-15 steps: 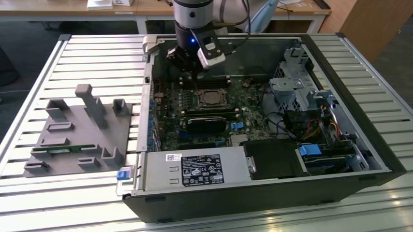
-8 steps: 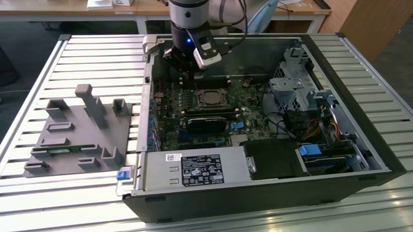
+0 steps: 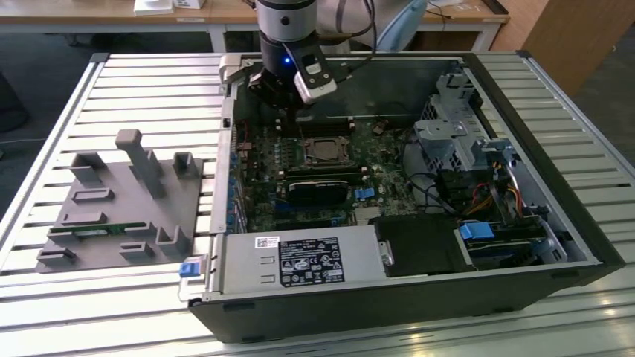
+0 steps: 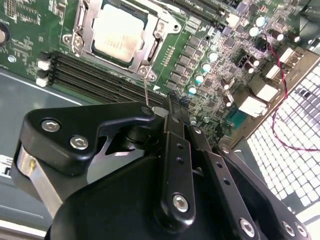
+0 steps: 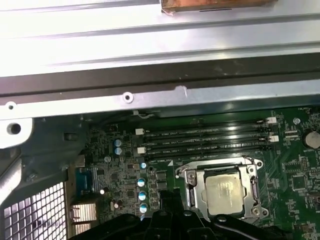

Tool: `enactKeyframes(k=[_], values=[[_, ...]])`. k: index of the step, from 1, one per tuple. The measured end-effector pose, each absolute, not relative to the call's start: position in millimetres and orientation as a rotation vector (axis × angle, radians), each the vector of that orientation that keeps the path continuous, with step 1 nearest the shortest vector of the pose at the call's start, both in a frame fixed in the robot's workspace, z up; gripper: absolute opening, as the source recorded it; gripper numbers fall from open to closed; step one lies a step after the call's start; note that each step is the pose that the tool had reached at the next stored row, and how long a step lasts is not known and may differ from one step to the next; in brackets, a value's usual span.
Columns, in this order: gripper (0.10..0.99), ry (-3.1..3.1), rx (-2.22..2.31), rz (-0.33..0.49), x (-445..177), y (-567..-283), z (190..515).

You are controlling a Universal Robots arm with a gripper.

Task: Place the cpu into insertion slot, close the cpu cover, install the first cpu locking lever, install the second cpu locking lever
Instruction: 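Install the first cpu locking lever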

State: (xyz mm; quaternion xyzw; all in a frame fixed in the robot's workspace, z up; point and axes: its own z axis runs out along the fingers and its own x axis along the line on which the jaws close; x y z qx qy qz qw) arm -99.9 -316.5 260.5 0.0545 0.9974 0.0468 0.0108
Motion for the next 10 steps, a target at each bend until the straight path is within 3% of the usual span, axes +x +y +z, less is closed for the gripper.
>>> enactKeyframes(k=[10], values=[[0.106, 3.115, 0.123, 0.146, -102.1, -302.7, 258.6]])
